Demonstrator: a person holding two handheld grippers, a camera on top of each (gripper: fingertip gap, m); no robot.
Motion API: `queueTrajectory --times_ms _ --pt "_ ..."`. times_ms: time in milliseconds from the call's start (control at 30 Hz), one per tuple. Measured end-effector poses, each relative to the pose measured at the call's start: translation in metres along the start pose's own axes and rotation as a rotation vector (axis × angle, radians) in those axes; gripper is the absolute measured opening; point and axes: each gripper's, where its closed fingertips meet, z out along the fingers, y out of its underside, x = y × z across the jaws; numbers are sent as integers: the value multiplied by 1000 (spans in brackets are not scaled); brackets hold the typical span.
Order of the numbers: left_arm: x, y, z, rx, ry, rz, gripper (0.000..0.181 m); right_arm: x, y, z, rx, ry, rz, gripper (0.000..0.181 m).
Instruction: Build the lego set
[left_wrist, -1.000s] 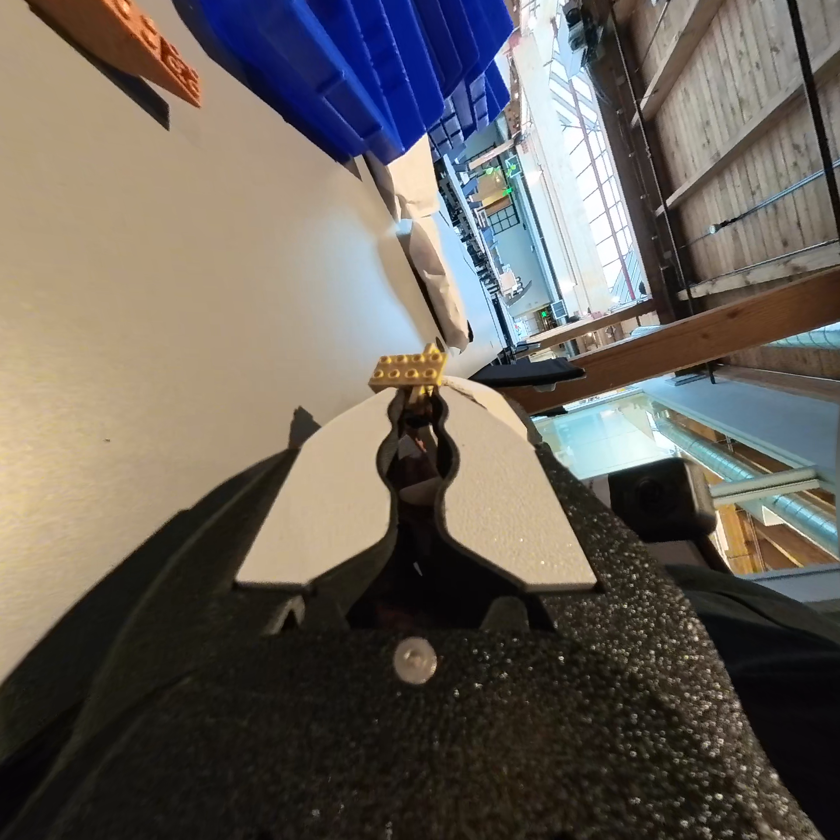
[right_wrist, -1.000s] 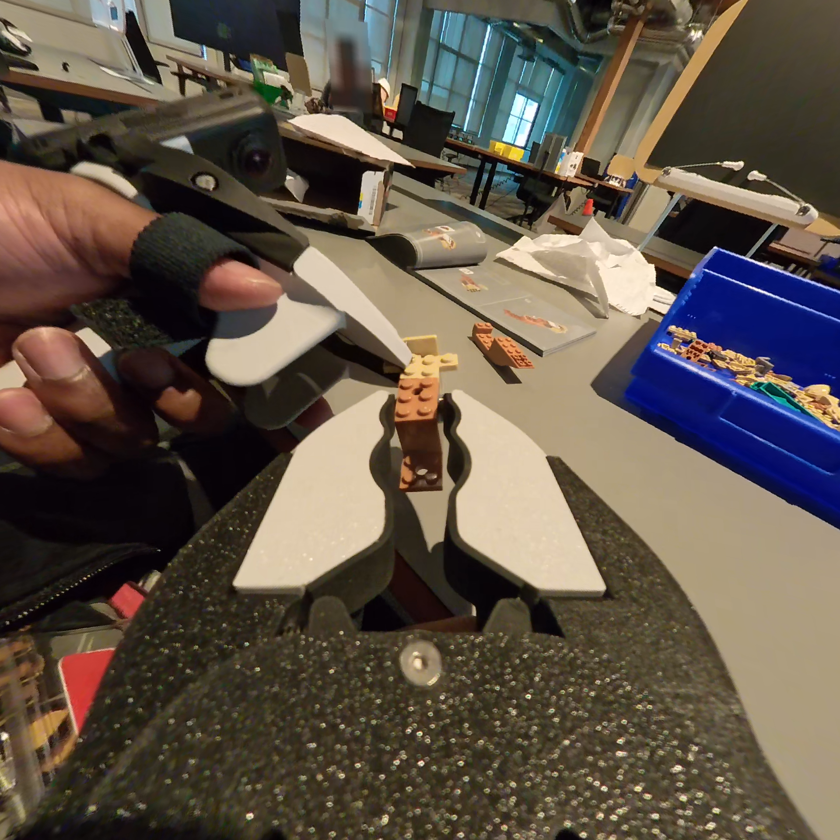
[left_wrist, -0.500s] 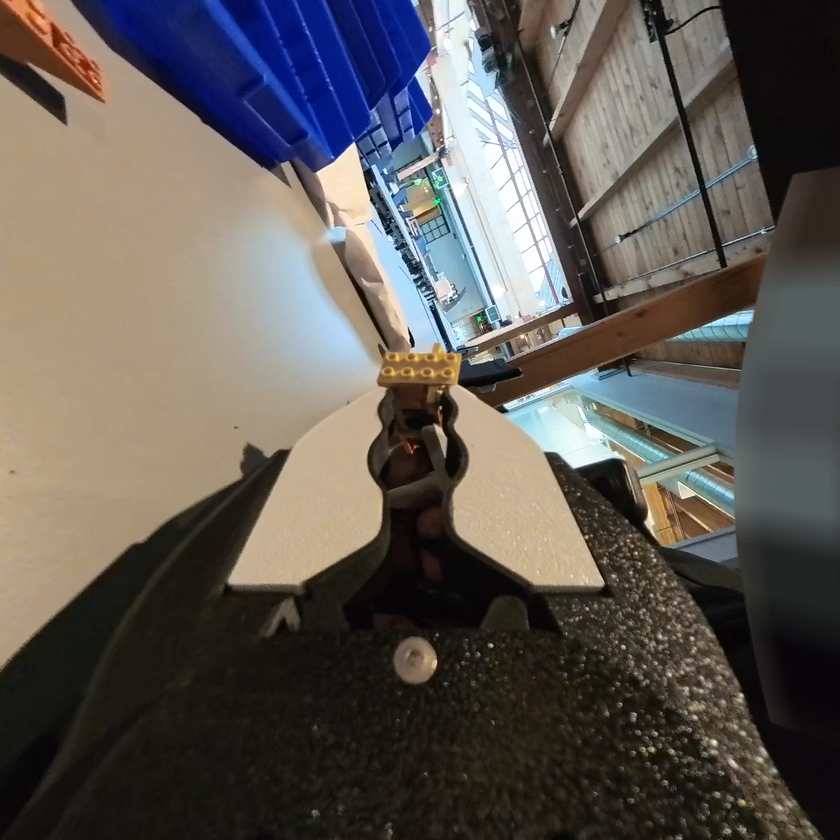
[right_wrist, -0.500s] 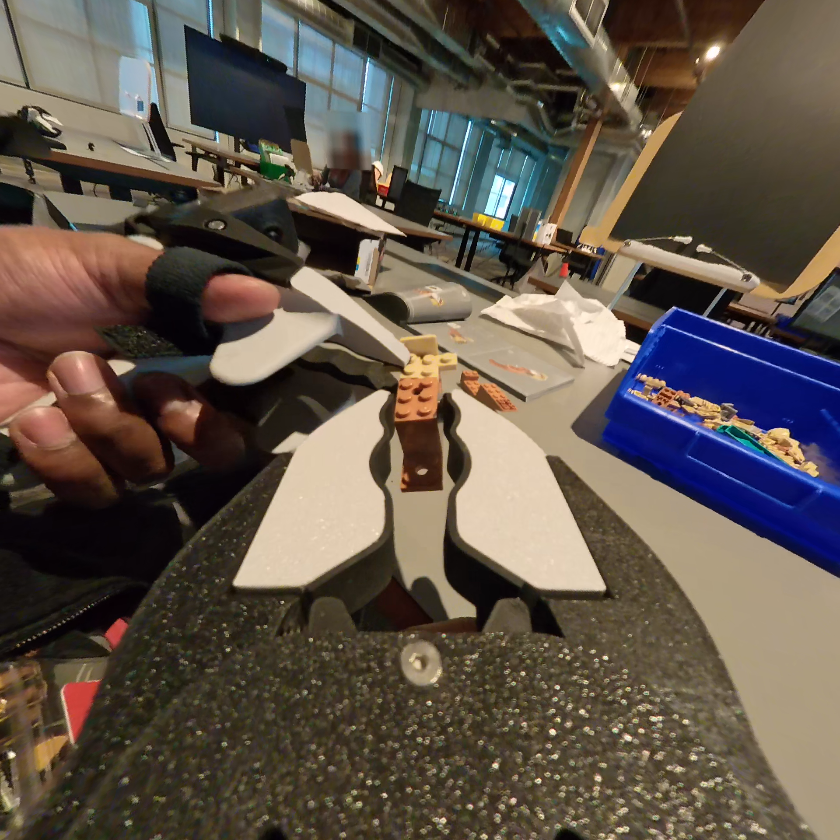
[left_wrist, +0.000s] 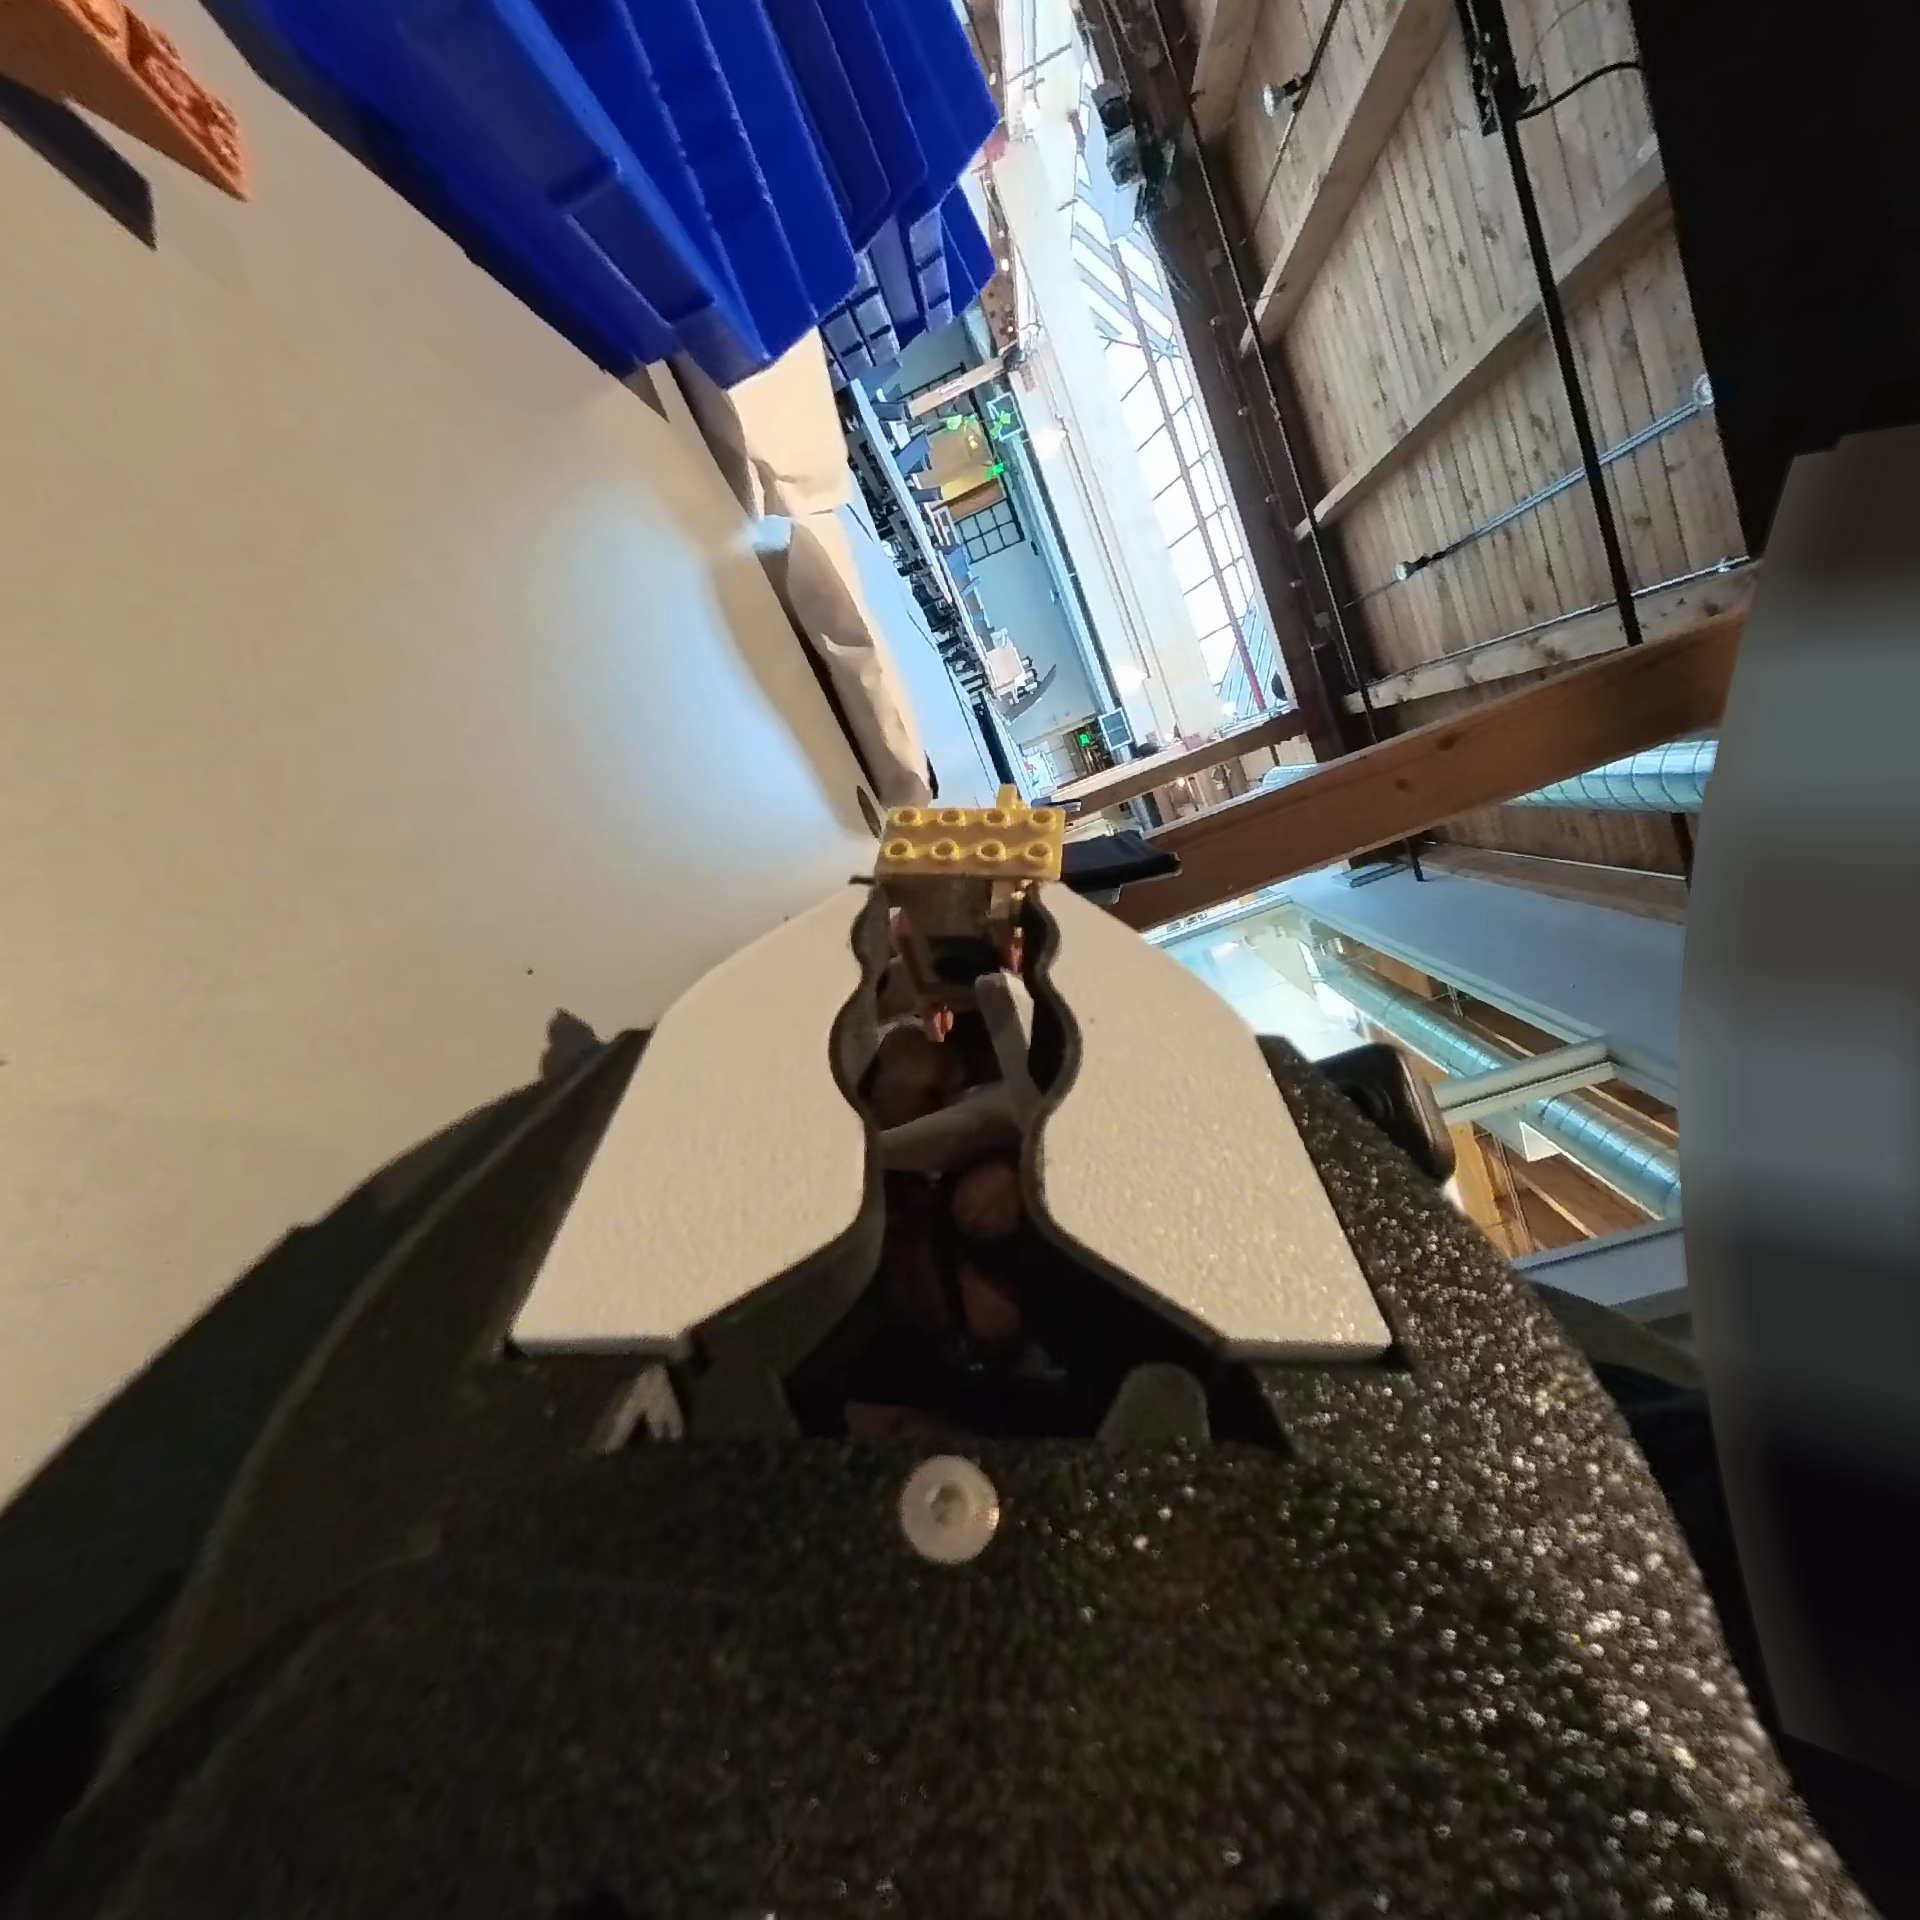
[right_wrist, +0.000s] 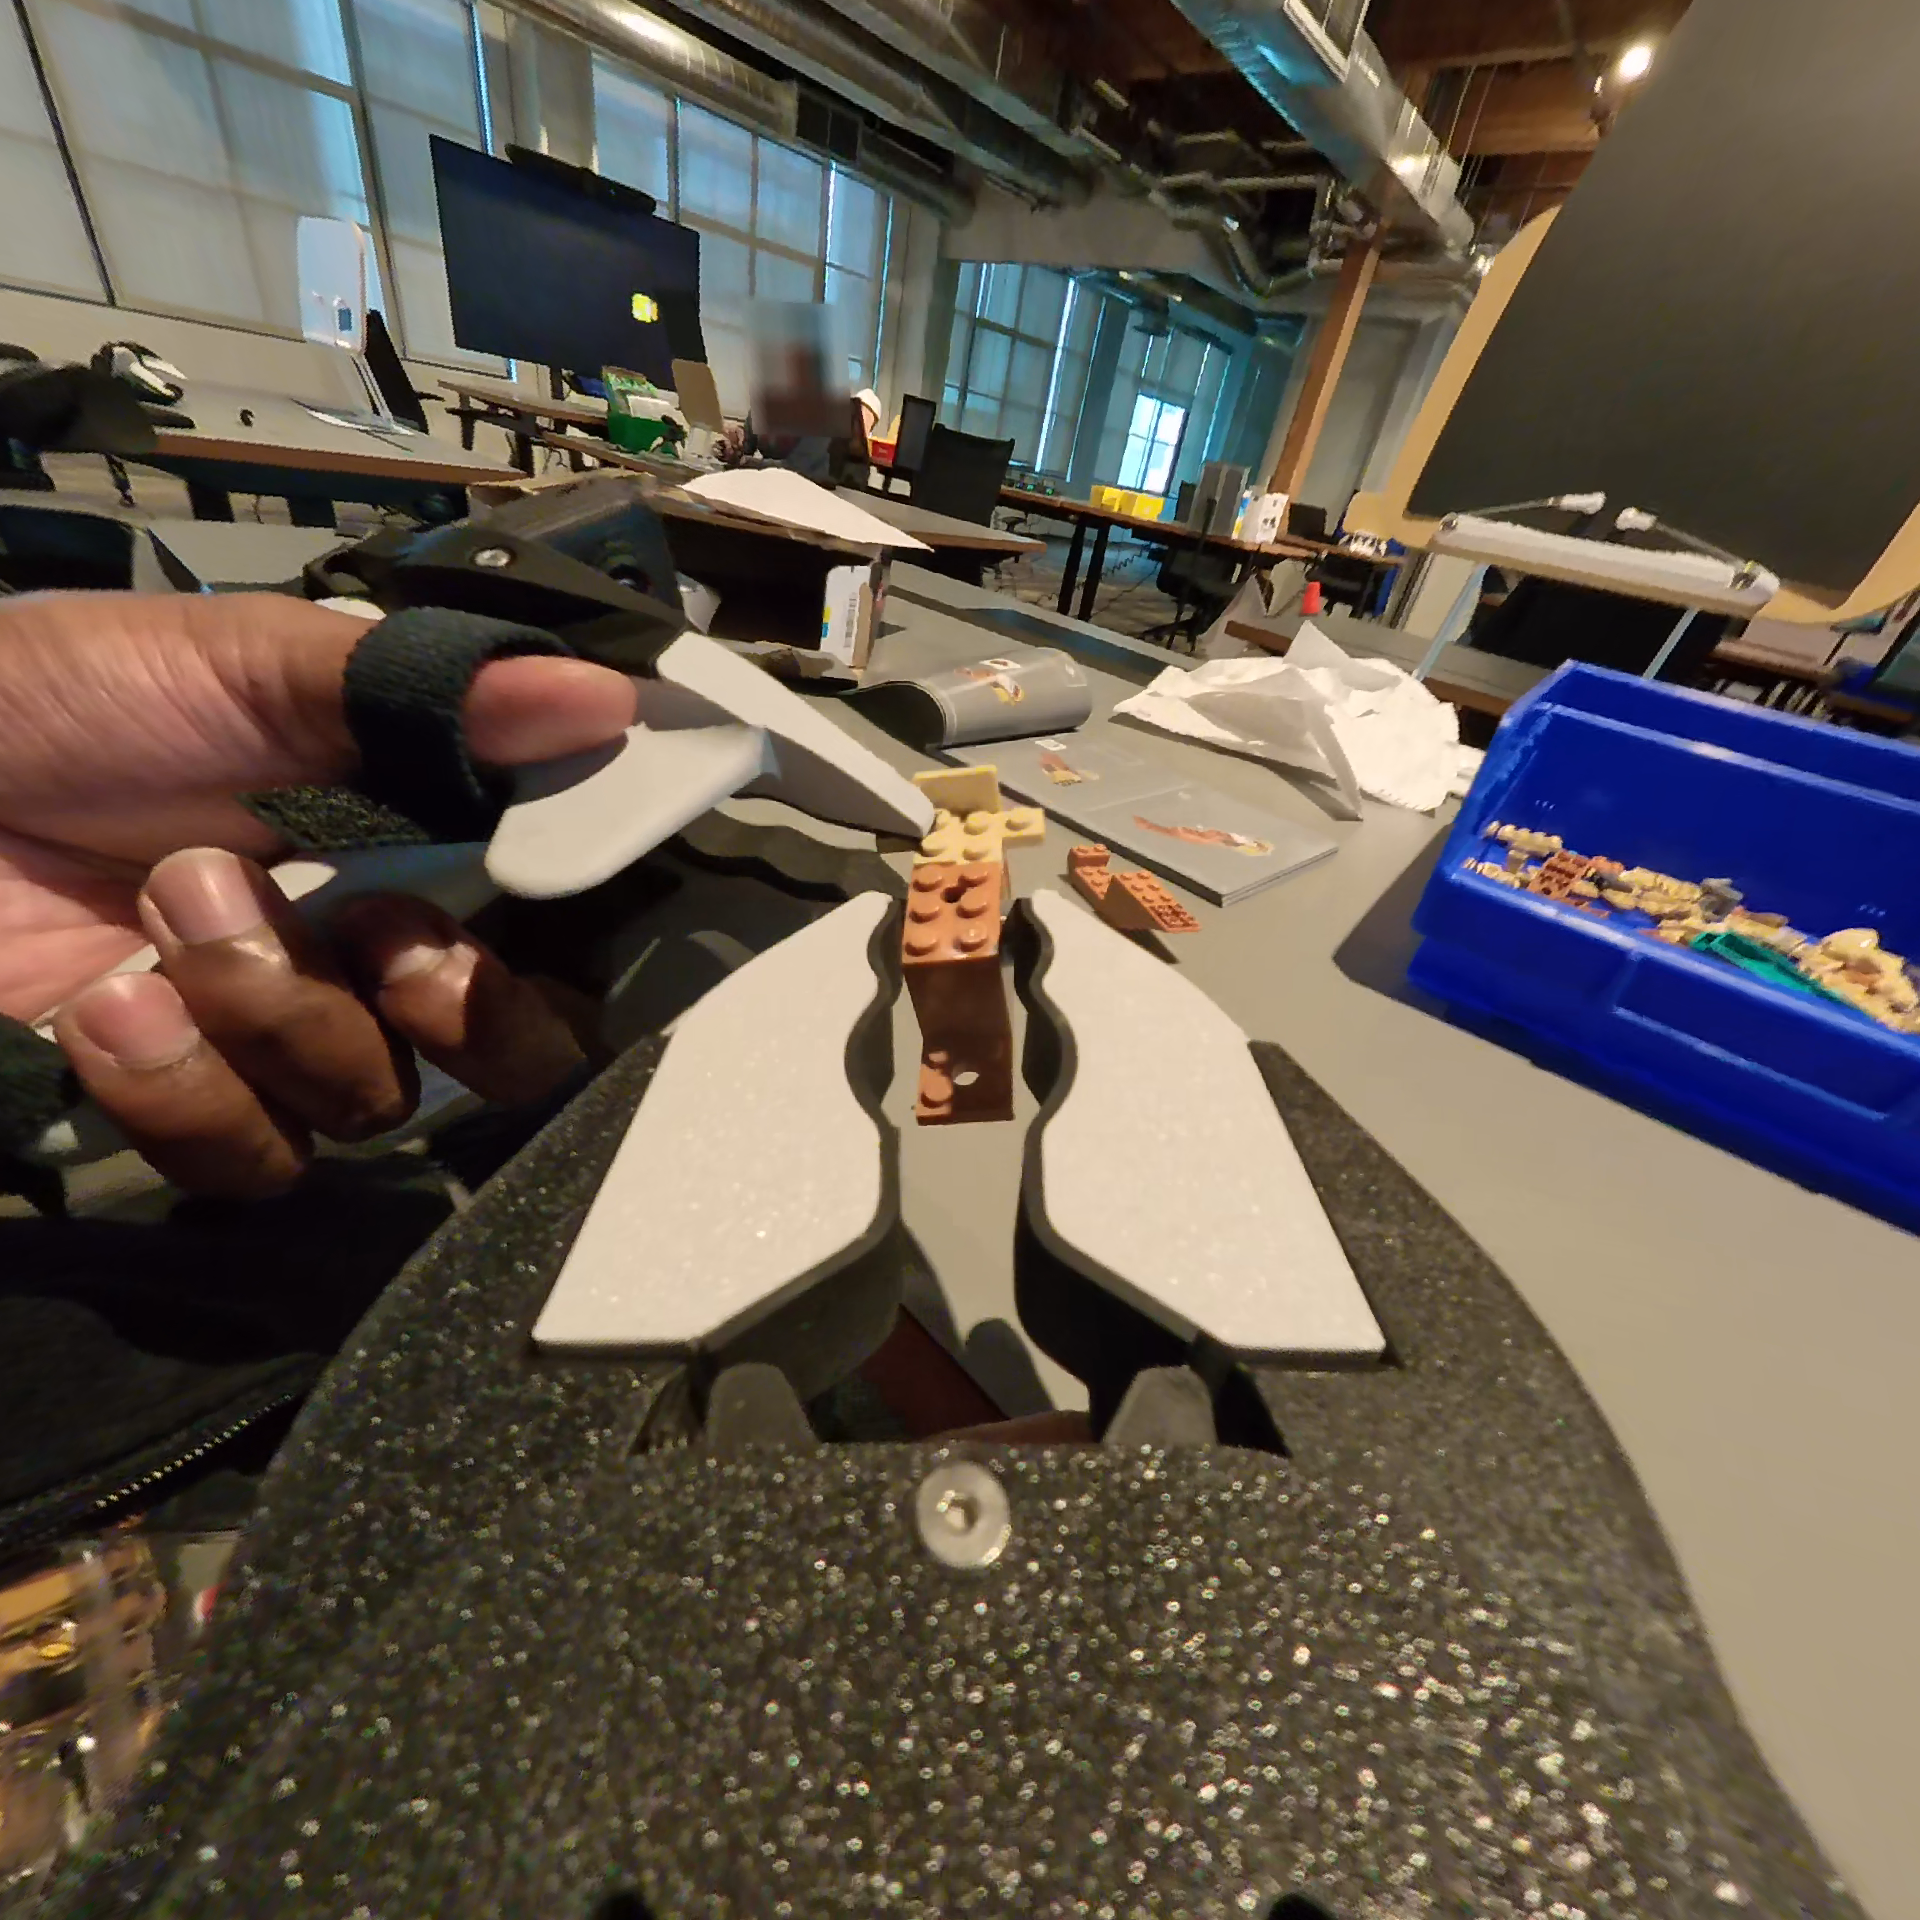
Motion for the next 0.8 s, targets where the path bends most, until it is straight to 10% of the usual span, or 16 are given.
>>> queueTrajectory --times_ms 800 --pt "-9 -1 4 38 -90 -77 24 6 7 2 -20 -22 195 19"
